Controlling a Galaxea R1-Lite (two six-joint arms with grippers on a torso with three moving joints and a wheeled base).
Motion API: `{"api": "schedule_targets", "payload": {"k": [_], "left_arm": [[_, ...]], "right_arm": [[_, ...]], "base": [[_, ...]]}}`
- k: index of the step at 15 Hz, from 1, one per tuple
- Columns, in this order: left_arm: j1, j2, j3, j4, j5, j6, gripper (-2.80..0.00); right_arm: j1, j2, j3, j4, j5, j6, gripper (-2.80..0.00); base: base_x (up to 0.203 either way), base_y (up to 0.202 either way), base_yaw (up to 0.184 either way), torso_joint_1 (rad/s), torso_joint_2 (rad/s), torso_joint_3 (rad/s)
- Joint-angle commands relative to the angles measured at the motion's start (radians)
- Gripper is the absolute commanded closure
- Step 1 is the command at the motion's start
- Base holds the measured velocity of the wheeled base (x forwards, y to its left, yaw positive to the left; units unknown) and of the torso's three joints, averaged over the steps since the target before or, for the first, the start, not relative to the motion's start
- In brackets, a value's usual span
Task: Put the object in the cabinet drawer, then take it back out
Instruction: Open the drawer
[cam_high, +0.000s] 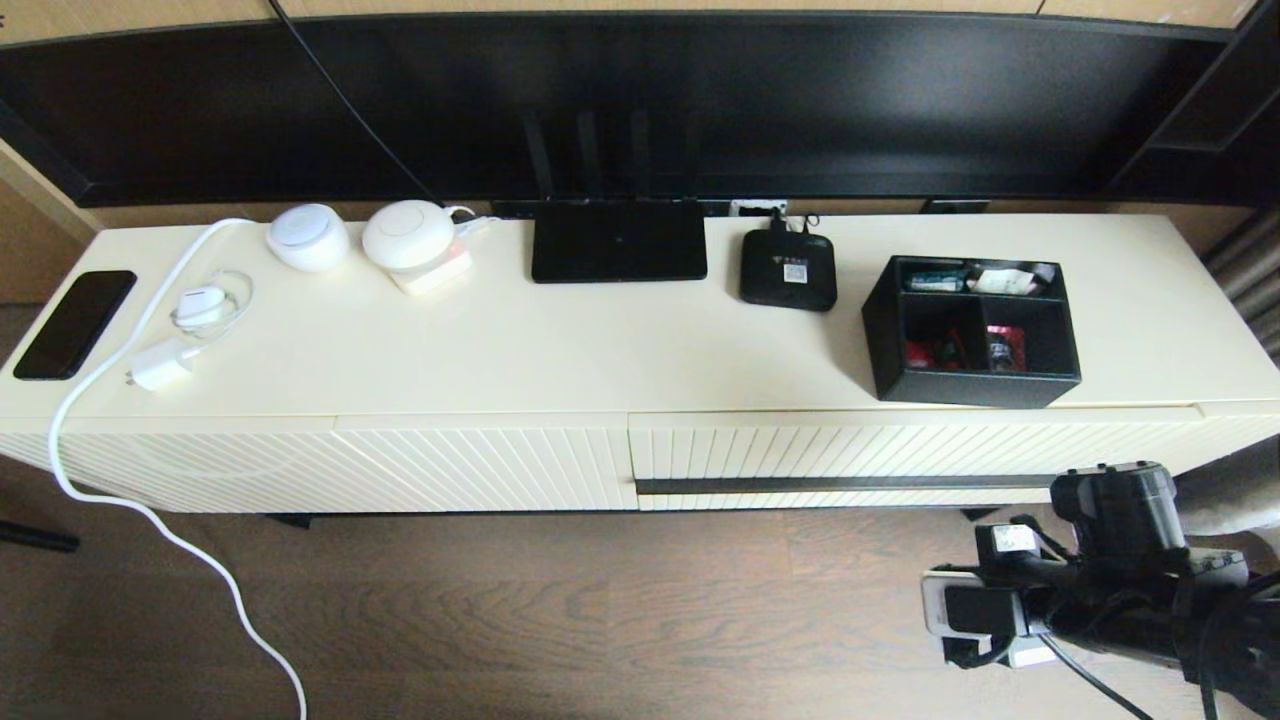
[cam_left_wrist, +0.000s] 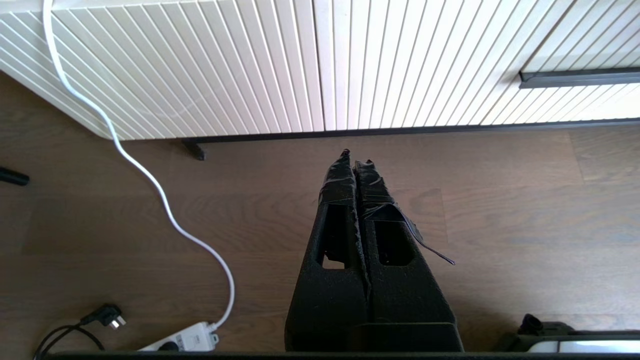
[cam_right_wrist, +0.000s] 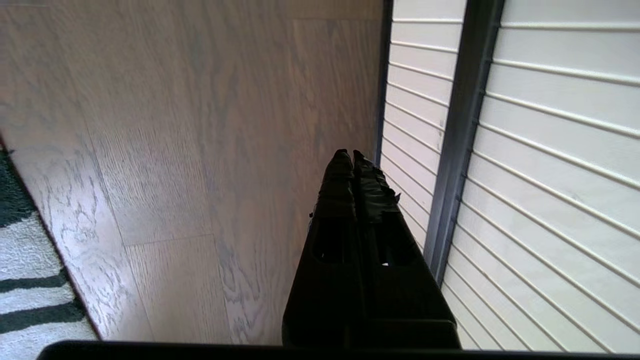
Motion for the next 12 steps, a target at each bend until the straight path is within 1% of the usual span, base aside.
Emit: {"api": "schedule_targets", "payload": {"k": [1,3,4,10,12], "left_arm": [[0.000,0.002,0.000,0.000,0.000,0.000,0.00],[0.000,0.002,0.000,0.000,0.000,0.000,0.00],[0.000,0.000,-0.001,0.000,0.000,0.000,0.00],[0.000,0.002,-0.001,0.000,0.000,0.000,0.00],[0.000,0.002,0.000,0.000,0.000,0.000,0.00]], "right_arm": [[-0.003,0.039,-0.013,-0.012,0.025,-0.025,0.00],[-0.003,0.040,0.009,-0.033,0.008,-0.045,0.00],[-0.003,0.038,0.016,-0.046,0.008,-0.046,-2.80],[-0.016,0.089,-0.032,-0.063,0.021,-0.056,-2.80],[-0.017,0.137,-0.051,-0.116,0.032,-0.056,-2.80]], "base": [[0.000,0.000,0.000,0.000,0.00,0.000],[0.000,0.000,0.000,0.000,0.00,0.000],[0.000,0.000,0.000,0.000,0.00,0.000],[0.000,0.000,0.000,0.000,0.00,0.000],[0.000,0.000,0.000,0.000,0.00,0.000]]}}
